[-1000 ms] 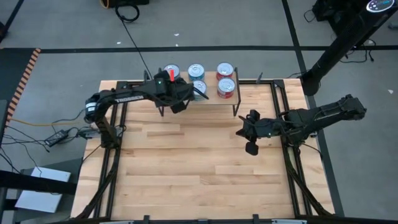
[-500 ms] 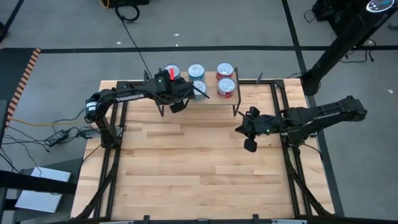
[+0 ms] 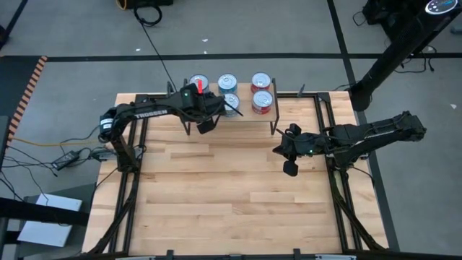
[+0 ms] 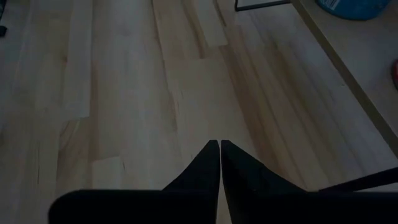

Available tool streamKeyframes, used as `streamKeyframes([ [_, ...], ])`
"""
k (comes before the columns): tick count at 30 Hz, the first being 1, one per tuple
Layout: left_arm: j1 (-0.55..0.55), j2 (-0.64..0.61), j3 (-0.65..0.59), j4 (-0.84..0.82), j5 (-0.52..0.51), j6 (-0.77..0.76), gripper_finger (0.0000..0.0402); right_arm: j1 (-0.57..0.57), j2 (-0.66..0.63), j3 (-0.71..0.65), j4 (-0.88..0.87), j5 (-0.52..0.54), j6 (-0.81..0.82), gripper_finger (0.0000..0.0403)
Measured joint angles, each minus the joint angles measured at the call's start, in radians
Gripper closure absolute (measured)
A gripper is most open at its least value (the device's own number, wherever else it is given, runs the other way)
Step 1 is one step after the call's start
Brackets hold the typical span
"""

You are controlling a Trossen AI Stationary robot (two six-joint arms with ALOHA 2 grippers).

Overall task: Stack canned seafood by type on shelf
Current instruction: Stack the blue can on top of the other blue can on the shelf

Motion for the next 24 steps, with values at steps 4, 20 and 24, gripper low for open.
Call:
streamKeyframes([
  [4,0.000,-0.001,0.001,-0.002,0.023,-0.027,0.0204,0.000,0.000,0.000,0.000,0.000,0.000,0.0375],
  [20,-0.001,-0.002,0.002,-0.048,0.067,-0.081,0.0203,0.000,0.000,0.000,-0.001,-0.006,0.000,0.0375],
  [24,-0.001,-0.002,0.001,-0.047,0.067,-0.081,0.0203,0.000,0.000,0.000,-0.001,-0.006,0.000,0.0375],
])
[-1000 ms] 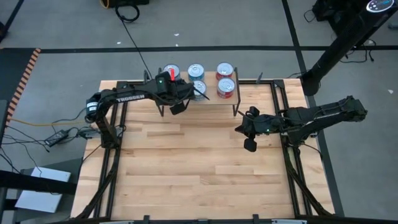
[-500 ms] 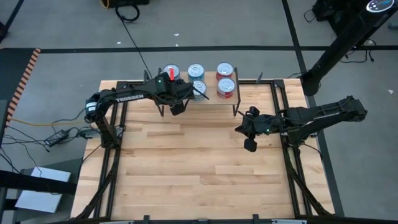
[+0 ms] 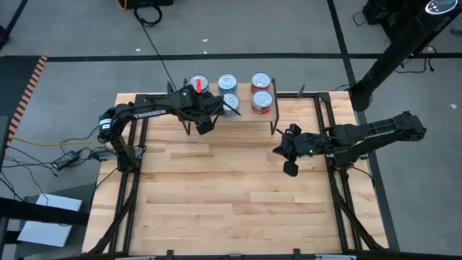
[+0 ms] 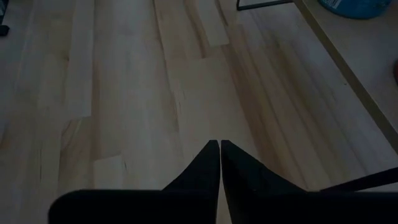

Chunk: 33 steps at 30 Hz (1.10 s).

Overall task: Stack canned seafood by type on shelf
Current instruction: Stack the blue can on top of the other blue can on the shelf

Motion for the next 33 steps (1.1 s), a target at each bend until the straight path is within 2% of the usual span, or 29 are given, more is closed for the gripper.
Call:
streamKeyframes([
  [9,-0.002,0.002,-0.002,0.000,-0.019,0.032,0.0204,0.000,0.000,0.000,0.000,0.000,0.002,0.0375],
  [15,-0.001,0.001,-0.002,-0.004,-0.025,0.034,0.0236,0.000,0.000,0.000,0.000,0.000,0.002,0.0375],
  [18,-0.001,0.001,-0.002,-0.004,-0.027,0.025,0.0236,0.000,0.000,0.000,0.000,0.000,0.001,0.0375],
  [20,-0.001,0.002,-0.002,-0.003,-0.025,0.012,0.0215,0.000,0.000,0.000,0.000,0.000,0.000,0.0375],
  [28,0.000,0.007,-0.006,-0.012,0.034,-0.073,0.0082,0.000,0.000,0.000,0.000,-0.002,-0.009,0.0375],
  [33,0.001,0.006,-0.006,-0.016,0.034,-0.079,0.0060,0.000,0.000,0.000,0.000,-0.008,-0.009,0.0375],
])
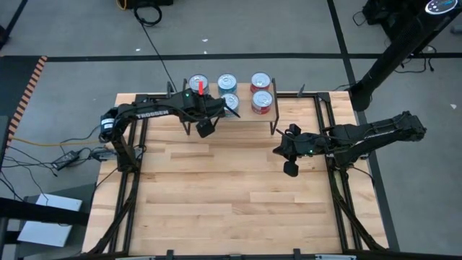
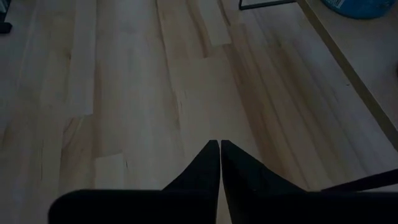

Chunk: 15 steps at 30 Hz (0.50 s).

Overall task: Stack canned seafood by type on shelf
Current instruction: Stack the blue can on top of the other blue can on the shelf

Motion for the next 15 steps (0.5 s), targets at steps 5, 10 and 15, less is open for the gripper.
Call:
streamKeyframes([
  [5,0.000,0.000,0.000,-0.003,-0.019,-0.002,0.0071,0.000,0.000,0.000,0.000,0.000,0.000,0.0375],
  [10,-0.002,-0.001,0.009,-0.010,-0.025,-0.007,0.0086,0.000,0.000,0.000,0.000,-0.003,0.004,0.0375],
  [15,-0.022,-0.001,0.095,-0.002,-0.023,-0.027,0.0114,0.000,0.000,0.000,0.000,-0.003,0.007,0.0375],
])
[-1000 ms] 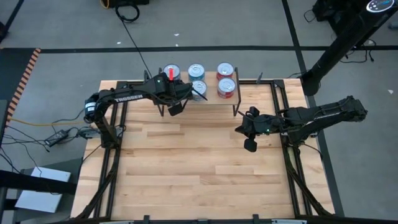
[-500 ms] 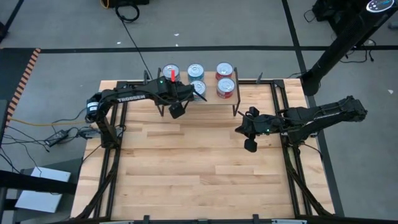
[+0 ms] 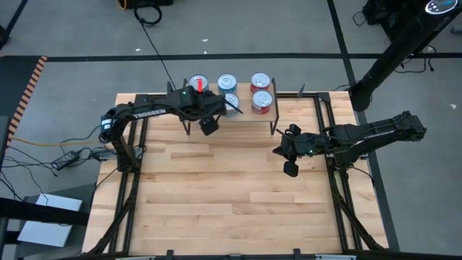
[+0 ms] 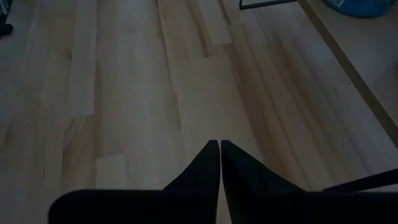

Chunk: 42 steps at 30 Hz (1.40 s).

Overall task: Stack canned seafood by type on shelf
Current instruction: Stack the blue can on top of the other blue can on the shelf

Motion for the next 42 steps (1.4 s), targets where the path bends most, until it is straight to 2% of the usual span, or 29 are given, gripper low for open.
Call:
streamKeyframes([
  [3,-0.013,-0.001,0.068,0.001,-0.002,0.000,0.0149,0.000,0.000,0.000,0.000,0.000,0.000,0.0375],
  [6,-0.019,-0.011,0.103,0.004,0.002,-0.024,0.0201,0.000,0.000,0.000,0.000,0.000,0.001,0.0375],
  [12,-0.007,-0.058,0.074,0.013,0.008,-0.053,0.0357,0.000,0.000,0.000,-0.002,0.000,0.001,0.0375],
  [14,0.007,-0.082,0.046,0.027,0.011,-0.061,0.0389,0.000,0.000,0.000,-0.004,-0.006,0.000,0.0375],
  [20,0.056,-0.148,-0.145,0.155,0.137,-0.080,0.0398,0.000,0.000,0.000,-0.009,-0.018,-0.005,0.0375],
  [25,0.060,-0.172,-0.260,0.292,0.157,-0.109,0.0399,0.000,0.000,0.000,-0.020,-0.018,-0.004,0.0375],
  [31,0.053,-0.159,-0.278,0.340,0.185,-0.100,0.0400,0.000,0.000,0.000,-0.022,-0.019,-0.004,0.0375],
  [42,0.059,-0.204,-0.272,0.379,0.178,-0.096,0.0401,0.000,0.000,0.000,-0.014,-0.020,-0.006,0.0375],
])
